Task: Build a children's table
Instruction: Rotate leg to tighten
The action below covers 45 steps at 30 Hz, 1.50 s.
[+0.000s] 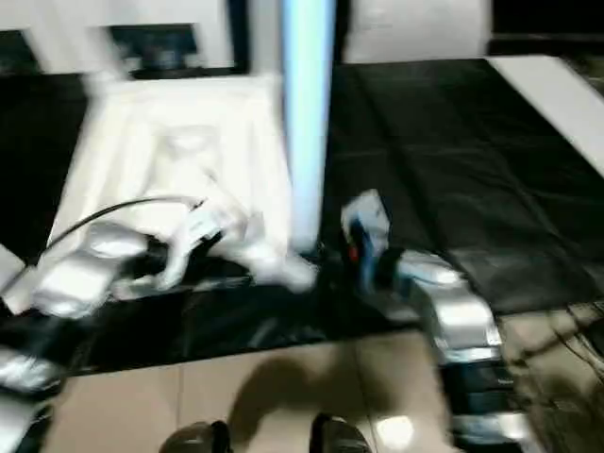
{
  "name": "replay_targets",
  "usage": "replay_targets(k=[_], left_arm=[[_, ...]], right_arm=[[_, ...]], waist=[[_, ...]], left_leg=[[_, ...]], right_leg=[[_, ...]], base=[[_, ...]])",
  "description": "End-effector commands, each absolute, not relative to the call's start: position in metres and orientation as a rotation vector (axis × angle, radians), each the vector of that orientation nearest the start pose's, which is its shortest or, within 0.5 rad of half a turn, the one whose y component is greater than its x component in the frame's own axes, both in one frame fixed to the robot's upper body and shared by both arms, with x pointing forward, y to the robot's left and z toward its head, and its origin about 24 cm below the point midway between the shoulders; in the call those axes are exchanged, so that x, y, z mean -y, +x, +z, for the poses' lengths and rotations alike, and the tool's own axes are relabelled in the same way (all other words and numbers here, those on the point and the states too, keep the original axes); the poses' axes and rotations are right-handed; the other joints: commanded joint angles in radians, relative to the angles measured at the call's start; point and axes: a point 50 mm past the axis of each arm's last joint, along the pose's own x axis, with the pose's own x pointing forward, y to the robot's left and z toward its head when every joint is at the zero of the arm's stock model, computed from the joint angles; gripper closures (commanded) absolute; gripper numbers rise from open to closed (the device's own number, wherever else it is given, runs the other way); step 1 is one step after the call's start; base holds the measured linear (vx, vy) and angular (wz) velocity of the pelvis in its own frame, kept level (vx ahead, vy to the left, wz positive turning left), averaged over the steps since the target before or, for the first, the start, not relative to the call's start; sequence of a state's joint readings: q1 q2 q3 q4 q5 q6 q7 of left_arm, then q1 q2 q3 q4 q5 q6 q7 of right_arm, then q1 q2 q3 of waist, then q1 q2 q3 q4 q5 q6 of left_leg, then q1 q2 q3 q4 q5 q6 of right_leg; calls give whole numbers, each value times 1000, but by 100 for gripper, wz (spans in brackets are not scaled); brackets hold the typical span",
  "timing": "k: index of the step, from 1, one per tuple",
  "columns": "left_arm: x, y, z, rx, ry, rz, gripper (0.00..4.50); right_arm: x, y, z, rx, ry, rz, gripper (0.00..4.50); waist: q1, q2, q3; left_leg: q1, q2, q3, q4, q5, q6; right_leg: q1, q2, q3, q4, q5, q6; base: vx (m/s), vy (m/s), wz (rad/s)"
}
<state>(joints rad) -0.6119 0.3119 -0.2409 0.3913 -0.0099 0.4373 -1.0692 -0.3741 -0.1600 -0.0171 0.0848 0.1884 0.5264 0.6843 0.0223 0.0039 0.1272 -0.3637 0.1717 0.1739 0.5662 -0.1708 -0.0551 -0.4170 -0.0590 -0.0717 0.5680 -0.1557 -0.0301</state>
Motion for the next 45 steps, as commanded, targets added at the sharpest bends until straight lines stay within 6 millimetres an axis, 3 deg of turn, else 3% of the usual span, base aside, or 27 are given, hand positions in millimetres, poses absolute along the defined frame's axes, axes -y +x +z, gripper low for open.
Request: replay_targets(k=[1,3,4,9,11,13,18,21,24,30,31,32,33,39,40,45], left_arm=[[-66,325,88,-389,257,-1211,450],[-59,328,89,-383,261,-1147,450],[-54,329,89,-381,259,-1096,450],[-49,333,90,-369,260,-1026,450],[-49,332,89,-360,270,-1031,450],[-51,330,89,-355,277,-1044,450],[-66,326,87,-363,303,-1100,450],[-75,322,85,-365,322,-1146,450],[-93,313,81,-380,354,-1233,450],[-115,304,76,-413,426,-1319,450],[-119,302,76,-415,443,-1347,450],[-122,300,75,-416,451,-1374,450],[-125,298,76,-420,454,-1404,450],[-139,293,77,-451,487,-1510,450],[-142,292,78,-464,502,-1531,450],[-148,291,79,-486,516,-1583,450]], right_arm=[[59,289,75,-307,219,914,254],[51,289,74,-304,224,835,254],[47,291,73,-301,235,760,254],[43,295,73,-300,248,644,254],[46,297,75,-283,248,608,198],[49,297,77,-261,245,605,181],[67,297,80,-191,177,669,142],[81,297,82,-162,130,739,102],[104,297,86,-133,45,865,82],[131,299,91,-129,-66,1027,33],[135,299,92,-139,-90,1069,23],[139,299,92,-147,-109,1106,23],[142,299,92,-156,-128,1143,23],[149,298,95,-183,-167,1314,23],[150,298,94,-188,-172,1350,58],[151,298,93,-219,-186,1452,75]], waist=[[-1,-5,-48],[-3,-4,-53],[-3,4,-49],[-7,5,-46],[-7,5,-47],[-7,4,-47],[-3,0,-55],[-2,0,-61],[-6,-3,-65],[1,5,-78],[5,7,-78],[5,-2,-78],[9,1,-78],[25,0,-73],[27,-9,-73],[36,-8,-73]], left_leg=[[7,43,-36,-77,-327,16],[11,45,-31,-77,-302,20],[17,48,-29,-79,-316,22],[18,48,-34,-84,-369,22],[15,49,-34,-87,-365,23],[14,49,-32,-87,-361,27],[4,51,-26,-85,-278,51],[2,52,-21,-78,-224,75],[-9,48,-18,-67,-169,102],[-2,53,-14,-55,-55,156],[0,55,-15,-54,-61,167],[1,57,-11,-53,-67,170],[2,57,-14,-53,-77,170],[7,62,-10,-53,-127,133],[6,60,-9,-53,-145,127],[8,59,-9,-52,-149,108]], right_leg=[[41,-93,41,-110,-681,-51],[37,-91,46,-108,-617,-63],[28,-88,48,-111,-590,-79],[30,-89,48,-111,-593,-72],[32,-89,51,-107,-547,-78],[33,-90,54,-106,-532,-83],[45,-89,59,-93,-419,-110],[51,-89,59,-80,-321,-156],[62,-91,59,-71,-262,-188],[66,-81,55,-43,-55,-260],[65,-82,53,-42,-52,-269],[66,-80,54,-43,-60,-272],[65,-84,53,-41,-75,-276],[60,-86,56,-46,-192,-262],[59,-86,55,-48,-224,-255],[56,-87,58,-51,-294,-227]], base=[[0,0,0],[0,0,0],[0,0,0],[0,0,0],[0,0,0],[0,0,0],[0,0,0],[0,0,0],[0,0,0],[0,0,0],[0,0,0],[0,0,0],[0,0,0],[0,0,0],[0,0,0],[0,0,0]])
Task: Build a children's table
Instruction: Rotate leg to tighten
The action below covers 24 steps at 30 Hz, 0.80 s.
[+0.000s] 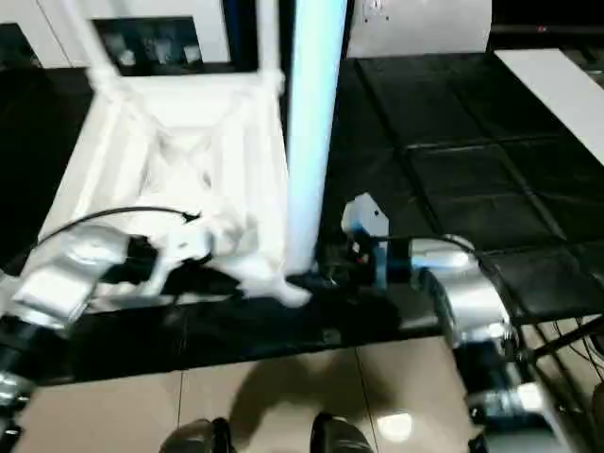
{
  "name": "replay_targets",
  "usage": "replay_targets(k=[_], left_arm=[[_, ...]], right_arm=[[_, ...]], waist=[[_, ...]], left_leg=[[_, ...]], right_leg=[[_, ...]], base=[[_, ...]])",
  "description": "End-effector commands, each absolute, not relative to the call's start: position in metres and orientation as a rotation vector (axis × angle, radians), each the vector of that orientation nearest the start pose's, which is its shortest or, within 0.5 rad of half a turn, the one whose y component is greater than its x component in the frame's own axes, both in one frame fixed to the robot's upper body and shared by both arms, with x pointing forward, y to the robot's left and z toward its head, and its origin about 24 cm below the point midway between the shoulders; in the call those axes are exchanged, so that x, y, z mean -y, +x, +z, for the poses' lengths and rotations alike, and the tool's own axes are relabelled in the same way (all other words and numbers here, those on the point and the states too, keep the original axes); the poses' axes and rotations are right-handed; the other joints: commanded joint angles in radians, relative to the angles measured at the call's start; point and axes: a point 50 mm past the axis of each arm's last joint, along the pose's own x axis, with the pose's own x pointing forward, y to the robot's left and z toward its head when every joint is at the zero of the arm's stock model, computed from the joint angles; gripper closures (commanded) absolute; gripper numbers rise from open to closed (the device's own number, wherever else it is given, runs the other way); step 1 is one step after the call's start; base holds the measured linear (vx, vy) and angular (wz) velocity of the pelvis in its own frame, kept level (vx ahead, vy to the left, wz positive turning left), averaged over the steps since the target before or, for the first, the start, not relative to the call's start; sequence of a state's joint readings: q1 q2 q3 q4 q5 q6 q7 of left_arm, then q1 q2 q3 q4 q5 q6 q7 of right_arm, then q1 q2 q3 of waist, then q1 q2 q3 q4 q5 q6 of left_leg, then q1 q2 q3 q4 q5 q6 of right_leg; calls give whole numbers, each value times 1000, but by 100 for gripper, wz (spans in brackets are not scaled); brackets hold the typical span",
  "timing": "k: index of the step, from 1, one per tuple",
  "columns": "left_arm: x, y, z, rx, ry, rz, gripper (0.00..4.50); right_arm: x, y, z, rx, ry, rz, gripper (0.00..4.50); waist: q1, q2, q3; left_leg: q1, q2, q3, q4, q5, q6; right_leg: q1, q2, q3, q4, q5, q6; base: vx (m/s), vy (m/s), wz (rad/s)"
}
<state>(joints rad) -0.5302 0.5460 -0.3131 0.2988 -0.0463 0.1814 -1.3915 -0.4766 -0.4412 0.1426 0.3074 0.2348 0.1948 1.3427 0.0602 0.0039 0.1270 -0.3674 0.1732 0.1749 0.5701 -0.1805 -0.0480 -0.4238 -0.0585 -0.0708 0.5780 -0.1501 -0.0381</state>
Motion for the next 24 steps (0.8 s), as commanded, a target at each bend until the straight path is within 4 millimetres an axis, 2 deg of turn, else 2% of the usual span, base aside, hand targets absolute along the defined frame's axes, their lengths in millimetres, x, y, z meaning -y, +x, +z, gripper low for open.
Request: replay_targets(k=[1,2,6,9,10,13,15,20,24], left_arm=[[-149,291,80,-488,521,-1593,450],[-150,291,80,-489,526,-1599,450],[-149,291,80,-491,535,-1612,450],[-147,291,80,-487,532,-1621,450],[-147,291,80,-486,531,-1623,450],[-146,290,79,-486,527,-1637,450],[-146,290,79,-486,526,-1638,450],[-147,290,78,-492,527,-1640,450],[-147,290,78,-492,497,-1627,450]], right_arm=[[152,297,92,-229,-209,1478,92],[152,297,91,-242,-224,1502,100],[151,299,91,-257,-232,1556,124],[149,300,93,-247,-218,1577,147],[148,300,94,-246,-214,1583,167],[146,301,93,-253,-205,1621,167],[146,300,93,-260,-201,1633,205],[147,298,91,-282,-184,1660,244],[149,293,89,-305,-133,1677,257]], waist=[[-2,-8,-75],[-1,-6,-76],[-1,-11,-79],[1,-13,-79],[1,-12,-78],[2,-11,-78],[2,-12,-78],[6,-12,-77],[10,-8,-75]], left_leg=[[11,58,-11,-55,-129,101],[10,58,-10,-54,-117,104],[7,57,-9,-51,-93,126],[6,56,-9,-50,-85,133],[6,57,-10,-50,-91,132],[6,58,-10,-51,-88,131],[7,58,-10,-51,-85,133],[8,58,-9,-50,-84,138],[9,59,-10,-51,-95,131]], right_leg=[[64,-88,56,-59,-287,-223],[64,-86,56,-57,-263,-229],[66,-85,55,-48,-198,-250],[67,-86,55,-48,-205,-249],[67,-86,54,-50,-222,-246],[66,-85,54,-51,-225,-241],[66,-85,54,-49,-219,-243],[65,-85,54,-49,-212,-247],[64,-84,54,-52,-232,-242]], base=[[0,0,0],[0,0,0],[0,0,0],[0,0,0],[0,0,0],[0,0,0],[0,0,0],[0,0,0],[0,0,0]])
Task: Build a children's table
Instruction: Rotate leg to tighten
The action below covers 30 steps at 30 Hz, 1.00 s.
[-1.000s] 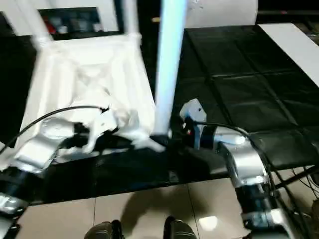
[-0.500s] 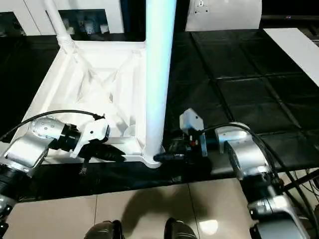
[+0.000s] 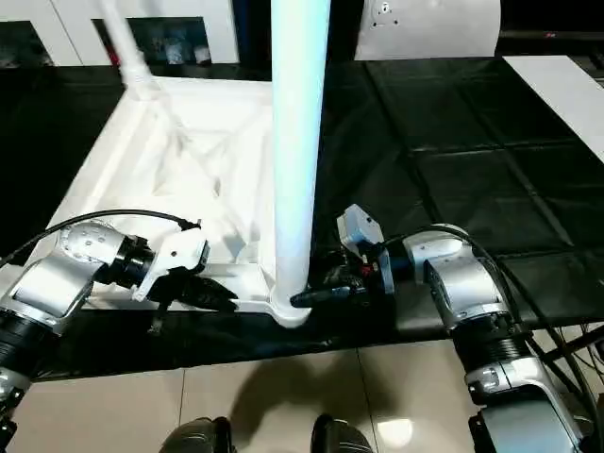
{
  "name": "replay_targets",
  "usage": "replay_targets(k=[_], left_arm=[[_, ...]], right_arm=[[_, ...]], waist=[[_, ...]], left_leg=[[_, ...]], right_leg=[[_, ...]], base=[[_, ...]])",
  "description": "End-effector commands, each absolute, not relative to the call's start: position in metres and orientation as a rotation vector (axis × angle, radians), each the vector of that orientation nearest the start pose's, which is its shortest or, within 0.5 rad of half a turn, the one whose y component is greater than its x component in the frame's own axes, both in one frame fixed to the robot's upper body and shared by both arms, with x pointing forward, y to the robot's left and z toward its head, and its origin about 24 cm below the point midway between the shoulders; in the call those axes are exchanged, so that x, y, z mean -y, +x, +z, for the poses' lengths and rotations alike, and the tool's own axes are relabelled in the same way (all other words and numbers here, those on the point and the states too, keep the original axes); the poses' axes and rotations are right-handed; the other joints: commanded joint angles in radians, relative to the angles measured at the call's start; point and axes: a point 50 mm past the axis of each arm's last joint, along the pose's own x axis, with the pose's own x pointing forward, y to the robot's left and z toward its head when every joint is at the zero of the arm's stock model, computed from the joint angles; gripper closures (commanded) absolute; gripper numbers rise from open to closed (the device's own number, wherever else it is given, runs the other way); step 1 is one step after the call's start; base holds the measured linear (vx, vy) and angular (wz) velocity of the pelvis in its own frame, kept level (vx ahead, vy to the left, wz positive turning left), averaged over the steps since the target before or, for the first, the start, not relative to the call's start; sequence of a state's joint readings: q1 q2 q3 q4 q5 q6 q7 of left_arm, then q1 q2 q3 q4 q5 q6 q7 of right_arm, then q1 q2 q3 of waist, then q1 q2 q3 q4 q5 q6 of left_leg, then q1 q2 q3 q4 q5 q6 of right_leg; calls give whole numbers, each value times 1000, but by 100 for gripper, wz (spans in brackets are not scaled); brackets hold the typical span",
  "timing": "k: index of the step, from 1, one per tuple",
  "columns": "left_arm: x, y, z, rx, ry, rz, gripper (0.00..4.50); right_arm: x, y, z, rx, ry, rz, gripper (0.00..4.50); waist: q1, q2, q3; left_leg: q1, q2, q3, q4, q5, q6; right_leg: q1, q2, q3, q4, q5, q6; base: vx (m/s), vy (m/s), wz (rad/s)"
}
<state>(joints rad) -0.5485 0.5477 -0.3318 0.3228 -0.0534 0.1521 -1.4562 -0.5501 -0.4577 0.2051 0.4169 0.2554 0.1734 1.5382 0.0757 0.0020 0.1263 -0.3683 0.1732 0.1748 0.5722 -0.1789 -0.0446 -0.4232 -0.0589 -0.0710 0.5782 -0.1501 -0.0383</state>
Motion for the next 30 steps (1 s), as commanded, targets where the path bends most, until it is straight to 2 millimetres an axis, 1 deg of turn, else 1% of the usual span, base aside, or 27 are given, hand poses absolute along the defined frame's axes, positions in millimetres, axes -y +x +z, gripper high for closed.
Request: replay_targets(k=[1,2,3,5,6,7,8,9,10,11,12,14,15,16,17,18,19,20,21,22,24,25,26,27,28,29,30], left_arm=[[-146,290,79,-487,480,-1621,450],[-141,292,81,-467,430,-1603,450],[-140,292,81,-466,428,-1602,450],[-135,292,82,-445,396,-1588,450],[-129,294,84,-422,366,-1572,450],[-124,294,85,-408,349,-1563,450],[-120,294,86,-396,335,-1558,450],[-120,294,86,-396,335,-1558,450],[-110,295,86,-381,310,-1541,450],[-110,295,86,-381,309,-1541,450],[-105,295,86,-378,299,-1535,450],[-95,296,86,-374,269,-1511,450],[-91,296,85,-373,265,-1507,450],[-84,297,84,-370,266,-1493,450],[-82,298,83,-369,270,-1485,450],[-78,300,83,-364,274,-1468,450],[-72,303,83,-357,278,-1439,450],[-70,304,83,-355,280,-1428,450],[-68,305,83,-352,282,-1421,450],[-66,306,84,-349,285,-1403,450],[-63,310,84,-346,297,-1365,450],[-61,312,84,-345,304,-1342,450],[-59,315,84,-344,315,-1303,450],[-59,315,84,-344,315,-1303,450],[-59,316,84,-344,318,-1291,450],[-57,320,84,-340,333,-1239,450],[-57,320,84,-339,337,-1232,450]], right_arm=[[149,292,89,-308,-117,1676,257],[148,286,87,-314,-69,1672,257],[148,286,87,-314,-67,1672,258],[147,282,86,-316,-26,1665,259],[145,277,83,-316,17,1652,259],[143,274,82,-321,42,1643,259],[141,271,80,-320,60,1636,259],[141,271,80,-320,60,1636,259],[136,266,77,-317,94,1609,259],[136,265,77,-316,95,1608,259],[133,264,76,-309,107,1590,259],[125,261,74,-294,143,1528,259],[121,259,73,-285,148,1518,259],[112,254,70,-267,142,1495,259],[109,253,69,-261,134,1489,259],[103,250,66,-260,128,1471,259],[95,251,63,-250,109,1423,259],[92,251,62,-245,105,1404,259],[89,251,62,-239,106,1388,259],[86,253,60,-238,107,1347,259],[76,257,58,-235,115,1257,259],[71,260,58,-238,123,1208,259],[61,264,57,-234,129,1120,259],[61,264,57,-234,129,1120,259],[58,266,57,-231,131,1088,259],[46,278,58,-229,150,952,259],[44,280,59,-230,154,932,260]], waist=[[-4,-8,-75],[-2,-7,-76],[1,-5,-74],[7,-6,-76],[7,-4,-73],[10,-5,-75],[12,-6,-74],[13,-6,-72],[10,-9,-69],[10,-9,-65],[8,-7,-64],[2,-10,-61],[2,-10,-61],[-1,-10,-56],[-5,-12,-53],[-8,-13,-51],[-16,-14,-46],[-26,-13,-40],[-29,-16,-40],[-33,-15,-39],[-43,-11,-37],[-50,-9,-38],[-58,-6,-37],[-58,-6,-37],[-69,-1,-34],[-79,5,-31],[-85,8,-30]], left_leg=[[11,59,-10,-53,-94,127],[12,59,-10,-53,-94,127],[12,60,-9,-54,-93,126],[12,60,-10,-53,-93,124],[11,60,-10,-54,-93,124],[14,63,-10,-53,-92,124],[12,62,-11,-55,-95,123],[12,62,-11,-56,-104,121],[11,59,-11,-57,-122,111],[11,57,-12,-59,-148,101],[12,56,-12,-60,-156,94],[13,53,-15,-64,-177,78],[13,53,-15,-64,-177,78],[17,51,-17,-66,-200,70],[14,50,-19,-69,-212,64],[14,49,-21,-71,-224,61],[18,48,-22,-73,-252,51],[24,44,-25,-73,-292,40],[27,43,-27,-73,-308,35],[33,39,-29,-71,-326,33],[34,40,-33,-74,-346,27],[32,42,-38,-77,-362,20],[25,43,-43,-83,-377,15],[25,43,-43,-83,-377,15],[34,44,-48,-85,-433,6],[38,46,-50,-87,-472,2],[41,45,-51,-87,-493,-1]], right_leg=[[64,-83,55,-51,-226,-243],[63,-84,55,-51,-227,-244],[63,-83,56,-53,-223,-242],[63,-85,54,-51,-221,-247],[63,-84,55,-53,-222,-244],[62,-84,56,-53,-216,-245],[63,-84,56,-54,-224,-242],[61,-85,55,-57,-240,-238],[63,-85,55,-62,-278,-226],[61,-88,54,-69,-337,-209],[62,-87,54,-72,-362,-198],[61,-88,54,-82,-434,-167],[61,-88,54,-82,-434,-167],[55,-90,54,-92,-500,-142],[56,-90,53,-96,-534,-123],[55,-90,51,-98,-556,-116],[50,-90,50,-107,-609,-95],[46,-91,46,-116,-679,-77],[45,-93,44,-120,-714,-65],[43,-95,43,-128,-762,-45],[39,-93,39,-133,-777,-35],[43,-94,33,-134,-770,-33],[48,-94,28,-134,-759,-28],[48,-94,28,-134,-759,-28],[44,-94,18,-145,-774,-14],[45,-96,7,-152,-766,-14],[43,-95,-3,-159,-768,-13]], base=[[0,0,0],[0,0,0],[0,0,0],[0,0,0],[0,0,0],[0,0,0],[0,0,0],[0,0,0],[0,0,0],[0,0,0],[0,0,0],[0,0,0],[0,0,0],[0,0,0],[0,0,0],[0,0,0],[0,0,0],[0,0,0],[0,0,0],[0,0,0],[0,0,0],[0,0,0],[0,0,0],[0,0,0],[0,0,0],[0,0,0],[0,0,0]])
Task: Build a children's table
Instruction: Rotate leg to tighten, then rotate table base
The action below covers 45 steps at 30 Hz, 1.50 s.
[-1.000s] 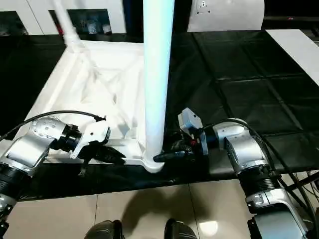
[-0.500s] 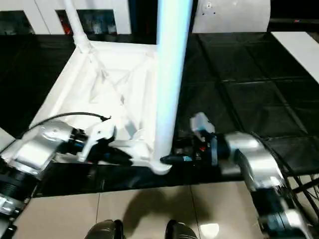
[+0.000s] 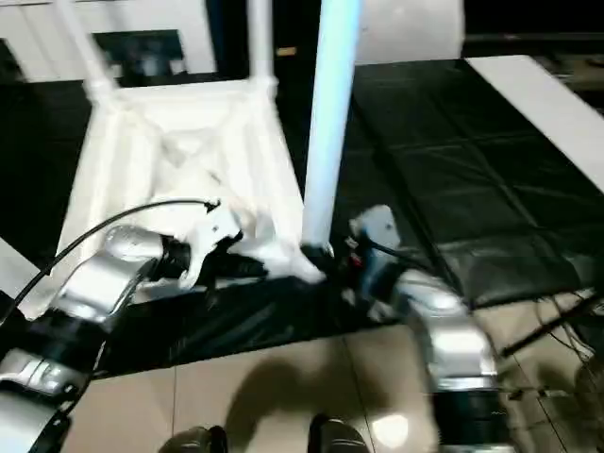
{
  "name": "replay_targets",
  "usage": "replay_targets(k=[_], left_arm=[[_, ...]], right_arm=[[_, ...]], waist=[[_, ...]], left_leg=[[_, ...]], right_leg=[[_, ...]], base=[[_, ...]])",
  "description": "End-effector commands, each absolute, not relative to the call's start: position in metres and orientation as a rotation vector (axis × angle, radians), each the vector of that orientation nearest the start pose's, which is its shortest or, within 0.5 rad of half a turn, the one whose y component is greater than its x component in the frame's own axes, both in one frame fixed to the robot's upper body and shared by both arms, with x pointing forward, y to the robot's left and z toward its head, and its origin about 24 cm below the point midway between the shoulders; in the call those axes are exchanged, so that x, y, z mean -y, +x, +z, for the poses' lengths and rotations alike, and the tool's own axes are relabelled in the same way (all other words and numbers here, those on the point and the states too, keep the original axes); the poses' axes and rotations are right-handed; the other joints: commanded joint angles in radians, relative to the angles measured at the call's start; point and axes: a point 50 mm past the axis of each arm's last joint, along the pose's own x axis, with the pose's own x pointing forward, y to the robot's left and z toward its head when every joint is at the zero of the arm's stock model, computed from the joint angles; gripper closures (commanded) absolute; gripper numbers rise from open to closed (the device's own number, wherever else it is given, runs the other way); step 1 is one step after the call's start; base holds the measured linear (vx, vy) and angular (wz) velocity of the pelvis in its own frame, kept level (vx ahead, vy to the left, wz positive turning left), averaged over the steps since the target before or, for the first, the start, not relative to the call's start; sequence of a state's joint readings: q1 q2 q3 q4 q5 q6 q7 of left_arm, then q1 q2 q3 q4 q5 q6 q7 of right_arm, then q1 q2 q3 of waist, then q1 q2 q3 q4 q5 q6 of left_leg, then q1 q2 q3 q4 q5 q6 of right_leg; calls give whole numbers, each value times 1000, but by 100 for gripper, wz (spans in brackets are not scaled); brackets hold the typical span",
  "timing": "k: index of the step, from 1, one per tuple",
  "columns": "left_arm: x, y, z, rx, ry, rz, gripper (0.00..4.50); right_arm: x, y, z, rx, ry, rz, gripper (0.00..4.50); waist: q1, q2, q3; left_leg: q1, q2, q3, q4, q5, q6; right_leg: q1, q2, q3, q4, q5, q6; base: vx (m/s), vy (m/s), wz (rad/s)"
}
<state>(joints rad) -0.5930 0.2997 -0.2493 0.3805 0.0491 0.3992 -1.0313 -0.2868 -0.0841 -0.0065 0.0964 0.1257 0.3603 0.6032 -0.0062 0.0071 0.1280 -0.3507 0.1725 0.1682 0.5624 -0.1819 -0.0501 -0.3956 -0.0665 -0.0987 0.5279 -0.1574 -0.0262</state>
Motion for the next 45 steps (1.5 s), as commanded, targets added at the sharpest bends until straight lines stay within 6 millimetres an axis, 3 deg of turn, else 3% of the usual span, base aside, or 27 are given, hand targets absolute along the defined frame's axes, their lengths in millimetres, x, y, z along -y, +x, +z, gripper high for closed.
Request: replay_targets(k=[1,2,3,4,5,6,7,8,9,10,11,12,13,19,21,22,24,26,27,30,33,35,38,40,41,43,45], left_arm=[[-56,322,84,-335,350,-1199,450],[-56,322,84,-335,350,-1199,450],[-56,323,84,-333,354,-1188,450],[-55,324,85,-327,342,-1170,450],[-55,324,85,-325,343,-1166,450],[-56,324,85,-324,344,-1162,450],[-57,325,85,-322,349,-1156,450],[-58,326,85,-321,355,-1149,450],[-60,326,85,-320,360,-1145,450],[-64,326,85,-319,366,-1147,450],[-66,326,85,-318,372,-1148,450],[-66,326,85,-318,373,-1148,450],[-71,326,85,-317,380,-1154,450],[-88,320,85,-298,416,-1208,450],[-93,320,85,-290,432,-1209,450],[-103,319,87,-257,438,-1188,450],[-105,319,89,-241,419,-1176,450],[-108,318,96,-197,344,-1162,450],[-108,316,100,-173,290,-1165,450],[-109,310,108,-122,225,-1182,450],[-110,303,113,-76,183,-1193,398],[-112,300,115,-69,167,-1174,390],[-118,292,115,-79,144,-1129,361],[-129,278,112,-98,125,-1027,340],[-130,277,112,-100,122,-1013,340],[-134,270,111,-108,93,-985,315],[-136,265,110,-116,77,-971,309]], right_arm=[[37,287,60,-230,171,850,260],[37,287,60,-230,171,850,260],[35,289,61,-229,176,825,260],[30,294,62,-233,181,755,260],[29,295,62,-234,180,744,260],[29,296,63,-235,180,736,260],[29,298,63,-230,181,706,260],[30,299,63,-225,184,688,260],[32,300,64,-212,185,683,225],[35,300,64,-202,187,682,204],[37,300,64,-196,188,681,190],[38,300,64,-194,188,681,188],[45,299,64,-177,177,676,167],[79,292,63,-116,119,696,138],[92,289,64,-105,113,695,99],[119,283,67,-77,81,687,98],[127,280,69,-63,78,686,85],[139,273,72,-62,126,705,57],[145,270,74,-53,119,703,53],[153,264,80,-25,127,707,25],[153,256,91,18,174,759,4],[148,252,97,43,188,816,0],[136,249,106,68,223,866,0],[120,250,119,91,261,910,0],[119,250,120,94,262,913,0],[114,252,125,111,272,921,0],[111,253,128,122,277,920,0]], waist=[[-18,9,-27],[-31,23,-19],[-31,23,-19],[-2,46,-5],[32,34,-15],[1,-15,-32],[15,-34,-24],[32,-35,-31],[41,-30,-40],[38,-11,-37],[33,-1,-50],[30,2,-56],[25,3,-61],[34,-6,-66],[36,-6,-65],[39,-16,-63],[43,-12,-63],[40,-25,-60],[42,-22,-64],[39,-28,-71],[42,-28,-78],[43,-24,-69],[40,-24,-61],[33,-24,-57],[31,-24,-55],[36,-18,-56],[38,-19,-54]], left_leg=[[15,52,-57,-87,-550,-7],[18,69,-68,-107,-669,-18],[18,69,-68,-107,-669,-18],[-70,125,-79,-214,-905,-49],[-36,100,-33,-223,-879,-32],[23,63,-31,-152,-748,-20],[67,-6,-34,20,-393,-6],[-15,3,-61,16,-123,25],[-49,15,-64,-27,-60,19],[-51,35,-66,-76,-86,-5],[-23,46,-60,-75,-182,-13],[-14,51,-58,-74,-196,-7],[-24,50,-55,-73,-174,13],[-26,48,-34,-60,-67,104],[-21,50,-31,-60,-78,118],[-21,50,-30,-60,-87,121],[-20,53,-28,-60,-93,129],[-26,52,-27,-60,-106,130],[-25,53,-26,-59,-107,127],[-28,53,-26,-51,-32,148],[-32,53,-25,-36,69,214],[-33,55,-24,-35,46,237],[-33,55,-24,-42,-39,197],[-37,54,-26,-51,-103,133],[-30,54,-24,-54,-138,108],[-18,55,-19,-53,-166,79],[-24,56,-17,-58,-159,64]], right_leg=[[32,-86,0,-110,-747,-10],[42,-73,-31,-107,-699,6],[42,-73,-31,-107,-699,6],[120,-52,5,130,-335,-47],[71,-32,40,152,-214,-38],[31,-58,84,88,-372,-20],[-42,-159,103,-98,-933,-13],[36,-191,130,-84,-1000,-5],[66,-166,112,-48,-862,-18],[49,-103,83,-22,-604,-63],[30,-82,86,-6,-418,-115],[29,-85,90,1,-331,-149],[43,-83,90,10,-200,-200],[55,-85,89,17,-18,-257],[53,-86,89,15,-25,-265],[57,-85,89,11,-52,-258],[52,-88,90,11,-81,-255],[56,-88,89,8,-118,-252],[55,-90,89,7,-145,-247],[52,-85,87,22,-47,-264],[50,-85,87,43,110,-297],[44,-83,83,38,74,-308],[46,-84,84,24,-64,-284],[50,-84,84,14,-189,-248],[43,-82,85,5,-250,-227],[33,-81,90,0,-300,-207],[33,-76,90,-1,-300,-195]], base=[[-56,59,-15],[-56,59,-15],[-67,67,-16],[-110,40,-2],[-110,40,-2],[-12,-59,14],[64,-101,-8],[64,-101,-8],[74,-34,-38],[94,1,-28],[94,1,-28],[55,-13,-4],[50,-10,0],[8,-2,0],[0,0,0],[0,0,0],[0,0,0],[0,0,0],[0,0,0],[0,0,0],[0,0,0],[0,0,0],[0,0,0],[0,0,0],[0,0,0],[0,0,0],[0,0,0]])
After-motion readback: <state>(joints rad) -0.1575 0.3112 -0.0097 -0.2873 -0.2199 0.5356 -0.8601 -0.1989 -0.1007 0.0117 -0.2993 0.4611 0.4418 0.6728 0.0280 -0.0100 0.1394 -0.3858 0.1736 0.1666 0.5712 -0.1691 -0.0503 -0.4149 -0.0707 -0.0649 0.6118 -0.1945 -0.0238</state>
